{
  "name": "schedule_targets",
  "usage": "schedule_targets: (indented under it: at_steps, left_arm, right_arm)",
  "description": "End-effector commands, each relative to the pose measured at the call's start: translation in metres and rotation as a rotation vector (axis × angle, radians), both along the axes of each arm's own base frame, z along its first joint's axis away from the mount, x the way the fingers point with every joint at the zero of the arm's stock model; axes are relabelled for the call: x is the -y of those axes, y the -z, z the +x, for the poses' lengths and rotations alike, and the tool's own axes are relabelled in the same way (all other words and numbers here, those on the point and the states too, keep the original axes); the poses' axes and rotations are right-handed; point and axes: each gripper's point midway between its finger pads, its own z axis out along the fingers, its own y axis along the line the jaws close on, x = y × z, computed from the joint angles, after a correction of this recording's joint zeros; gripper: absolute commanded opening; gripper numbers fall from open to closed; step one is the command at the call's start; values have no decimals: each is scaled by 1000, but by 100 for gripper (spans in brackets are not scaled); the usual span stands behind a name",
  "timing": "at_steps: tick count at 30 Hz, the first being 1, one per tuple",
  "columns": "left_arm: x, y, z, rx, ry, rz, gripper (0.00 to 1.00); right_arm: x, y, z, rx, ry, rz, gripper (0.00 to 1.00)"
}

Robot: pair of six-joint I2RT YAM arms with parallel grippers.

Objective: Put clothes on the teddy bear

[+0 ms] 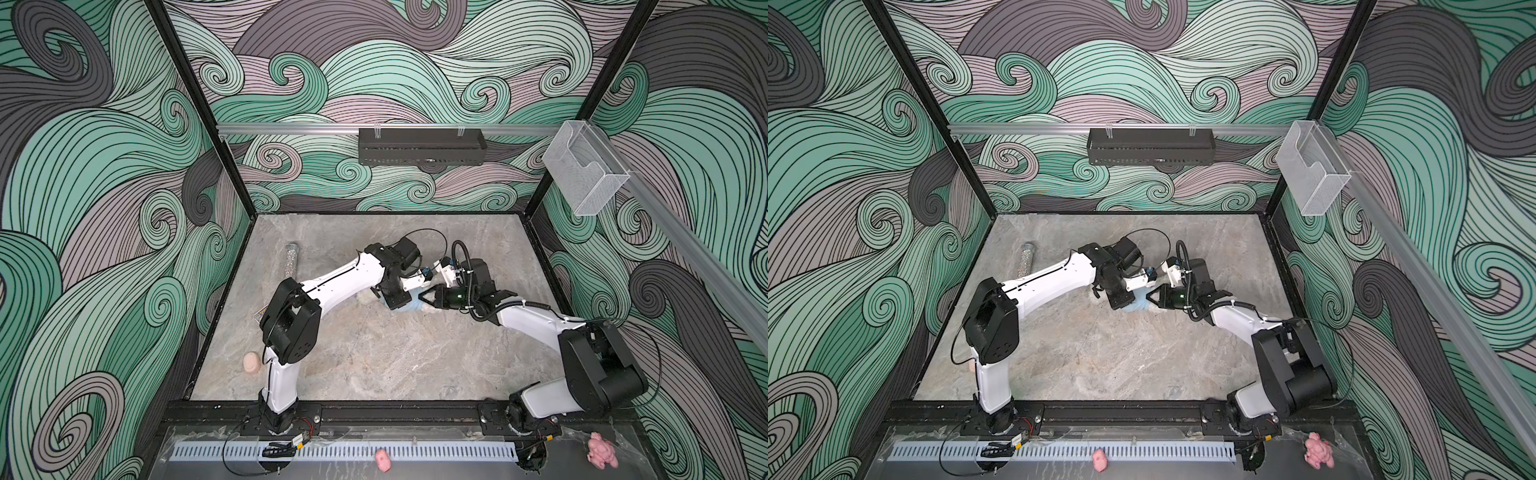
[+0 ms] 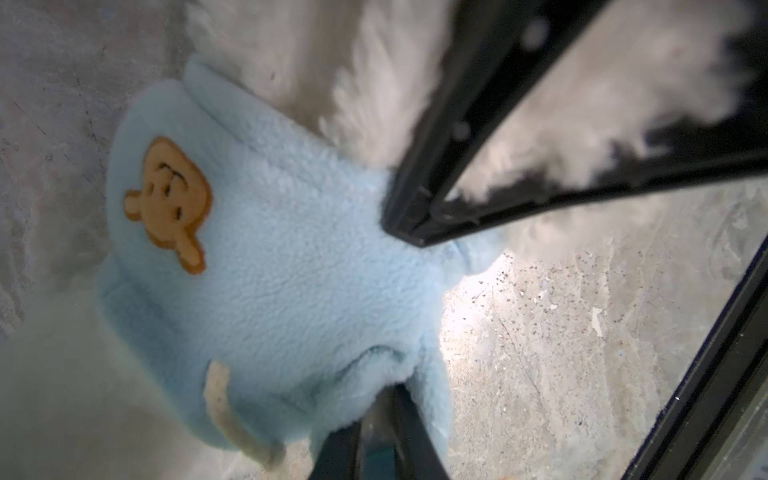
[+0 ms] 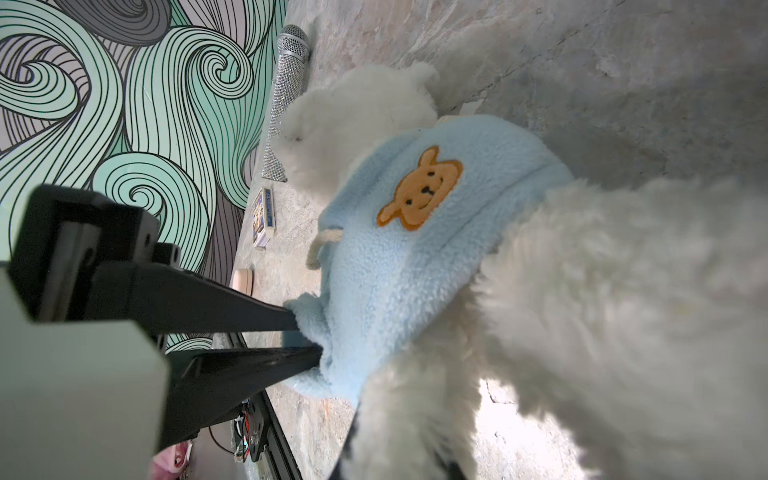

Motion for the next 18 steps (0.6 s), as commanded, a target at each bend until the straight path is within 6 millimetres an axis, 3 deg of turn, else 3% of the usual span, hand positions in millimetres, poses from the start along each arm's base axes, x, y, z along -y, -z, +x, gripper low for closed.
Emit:
schedule_targets:
  at_steps: [1,4,9,18]
  left_arm:
    - [-14,2,-19,-67,28,52,21]
    - [-14,6,-11,-37,4,66,24]
    - [-14,17,27,120,-90,96,31]
    - [-12,70,23,49,-123,109,39]
  right_arm:
    - [-2,-18,14,58,1,30,0]
    - [-4,-19,14,54,-5,45,0]
    - [-6,-15,12,42,-15,55,0]
    - [-15,-15,16,23,-24,130,0]
